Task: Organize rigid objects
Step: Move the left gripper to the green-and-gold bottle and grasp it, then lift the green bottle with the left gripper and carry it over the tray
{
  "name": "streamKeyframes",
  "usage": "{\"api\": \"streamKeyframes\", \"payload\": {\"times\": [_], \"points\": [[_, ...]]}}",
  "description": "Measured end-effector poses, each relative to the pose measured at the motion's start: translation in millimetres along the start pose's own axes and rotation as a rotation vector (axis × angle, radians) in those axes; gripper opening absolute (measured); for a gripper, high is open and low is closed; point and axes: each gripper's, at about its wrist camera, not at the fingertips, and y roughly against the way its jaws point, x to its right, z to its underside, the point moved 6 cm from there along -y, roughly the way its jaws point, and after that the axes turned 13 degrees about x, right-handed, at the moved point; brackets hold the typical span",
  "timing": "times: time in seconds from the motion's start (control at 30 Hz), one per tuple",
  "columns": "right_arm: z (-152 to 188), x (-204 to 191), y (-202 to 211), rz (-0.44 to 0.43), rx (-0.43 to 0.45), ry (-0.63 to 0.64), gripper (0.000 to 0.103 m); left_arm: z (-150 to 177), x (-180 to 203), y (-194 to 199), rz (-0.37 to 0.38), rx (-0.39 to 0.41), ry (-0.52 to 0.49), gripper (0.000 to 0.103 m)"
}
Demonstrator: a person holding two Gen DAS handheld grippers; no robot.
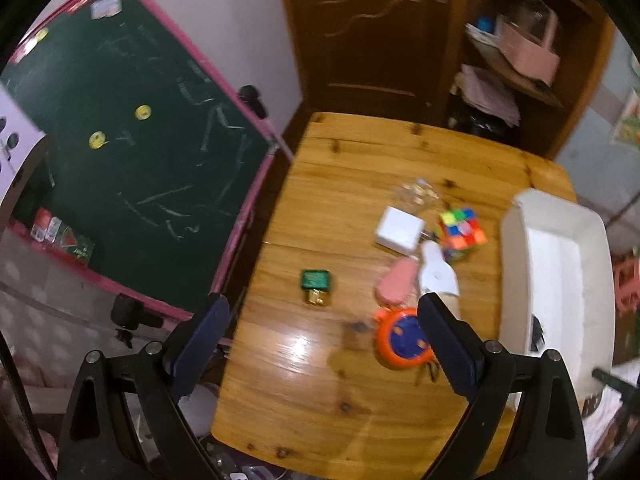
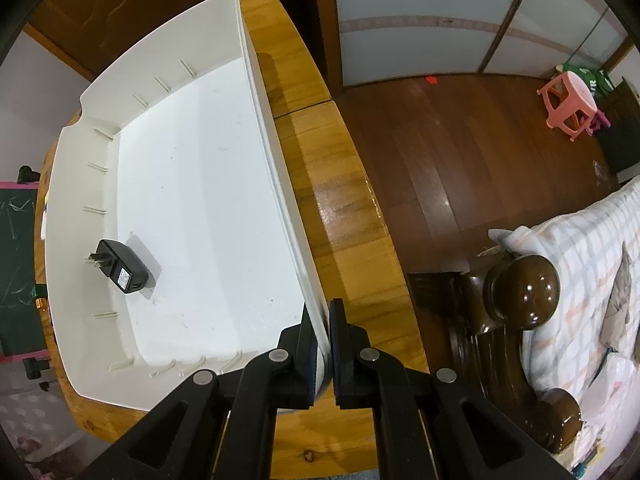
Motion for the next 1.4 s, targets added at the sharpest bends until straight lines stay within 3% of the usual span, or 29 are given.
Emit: {"api": "streamKeyframes", "payload": {"times": [0.2, 0.47, 0.8, 0.93, 1.13, 1.37, 1.4], "points": [[2, -1, 0, 0.024, -0.006, -0.003, 0.006, -5, -24, -29, -0.006, -0.025, 0.028, 0.096], [2, -2, 0, 0.067, -0.008, -0.006, 0.008, 10, -24, -85, 0.031, -0.100, -0.002, 0.096], [1, -3, 0, 0.112, -0.017, -0.029, 0.010, 44, -21, -161, 0.103, -0.212, 0.032, 0.096], [1, -3, 0, 0.128, -0.023, -0.043, 0.011, 62, -23, -184, 0.084, -0.264, 0.054, 0.094], [0, -2, -1, 0.140, -0.031, -0.058, 0.011, 74, -28, -201, 0.075, -0.308, 0.088, 0.085], [1, -2, -1, 0.153, -0.036, -0.067, 0.012, 78, -23, -205, 0.125, -0.324, 0.125, 0.044], [1, -2, -1, 0.153, -0.035, -0.070, 0.012, 78, -22, -204, 0.111, -0.324, 0.113, 0.043]]}}
